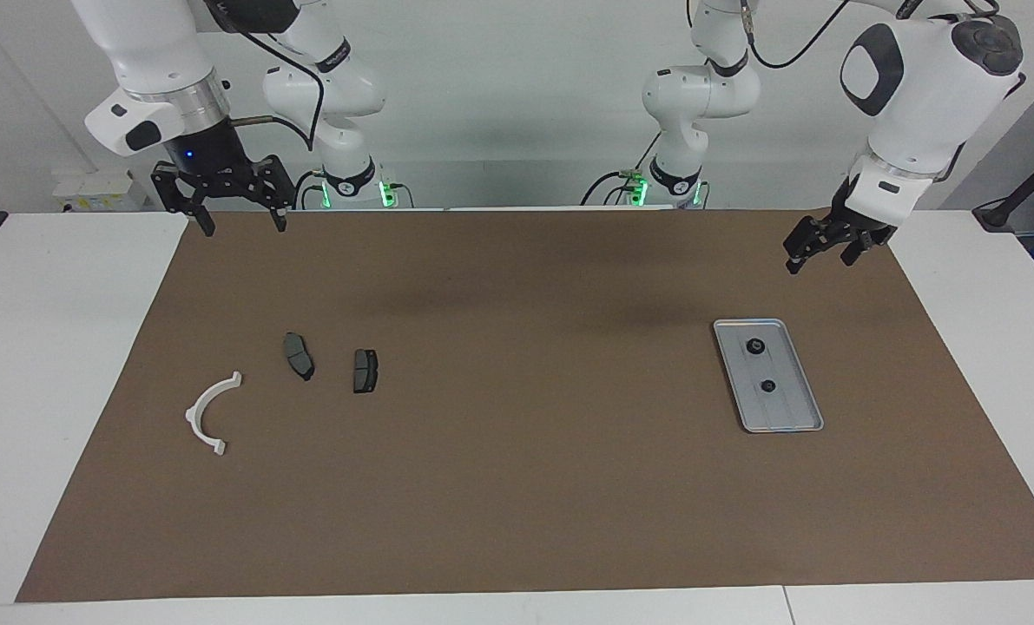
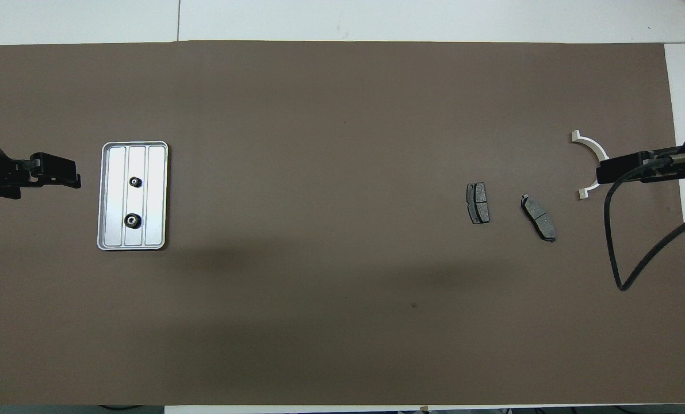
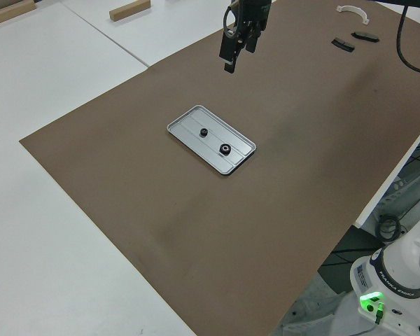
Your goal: Pick bearing gear from pile to tray
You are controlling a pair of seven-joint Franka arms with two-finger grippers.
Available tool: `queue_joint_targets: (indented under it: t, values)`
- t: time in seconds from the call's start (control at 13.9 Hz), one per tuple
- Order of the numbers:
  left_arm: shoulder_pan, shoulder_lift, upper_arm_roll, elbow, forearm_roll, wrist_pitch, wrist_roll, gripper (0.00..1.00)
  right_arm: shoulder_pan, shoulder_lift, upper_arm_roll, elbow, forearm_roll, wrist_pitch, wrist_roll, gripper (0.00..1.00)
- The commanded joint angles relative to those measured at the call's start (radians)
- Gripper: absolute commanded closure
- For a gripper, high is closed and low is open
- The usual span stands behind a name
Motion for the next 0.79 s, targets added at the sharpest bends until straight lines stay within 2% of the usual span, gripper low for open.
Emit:
queue_joint_targets:
  t: [0.0, 0.29, 0.72]
  values:
    - [0.004, 0.006, 0.001, 0.026, -0.004, -0.022, 0.017, 0.00, -0.015, -0.010, 0.008, -0.005, 0.016, 0.006, 0.004, 0.00]
    - [0.004, 0.021, -0.005, 0.109, 0.001, -0.093, 0.017, 0.00, -0.026, -0.010, 0.008, -0.008, 0.016, 0.004, 0.004, 0.00]
    - [0.005, 0.020, -0.002, 0.109, -0.001, -0.096, 0.018, 0.00, -0.026, -0.011, 0.008, -0.008, 0.018, -0.004, 0.007, 0.00]
